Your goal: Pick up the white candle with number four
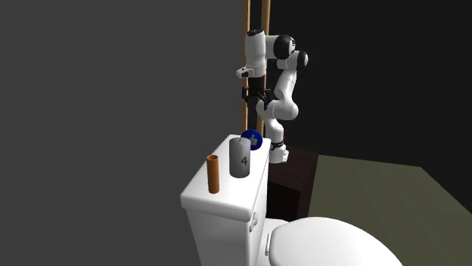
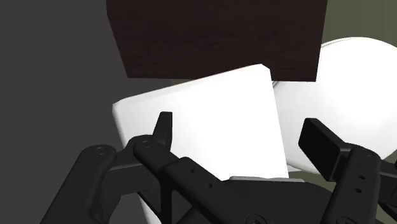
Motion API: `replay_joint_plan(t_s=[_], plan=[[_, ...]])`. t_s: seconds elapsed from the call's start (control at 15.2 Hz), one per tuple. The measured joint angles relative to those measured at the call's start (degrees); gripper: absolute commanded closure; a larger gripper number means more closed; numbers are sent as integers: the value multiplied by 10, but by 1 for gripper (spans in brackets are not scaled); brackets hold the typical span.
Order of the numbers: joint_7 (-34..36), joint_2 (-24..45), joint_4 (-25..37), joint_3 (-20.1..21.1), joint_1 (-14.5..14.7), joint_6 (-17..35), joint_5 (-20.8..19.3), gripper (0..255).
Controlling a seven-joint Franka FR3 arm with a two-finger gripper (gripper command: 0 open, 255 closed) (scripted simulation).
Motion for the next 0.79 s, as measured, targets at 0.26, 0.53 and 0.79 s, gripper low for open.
replay_joint_plan(t_s=[0.26, 0.53, 0.79], plan=[[27, 23, 1, 15, 1, 40, 15, 0], [69, 74, 11, 35, 0, 117, 33, 0], [118, 132, 34, 62, 0, 191, 49, 0]])
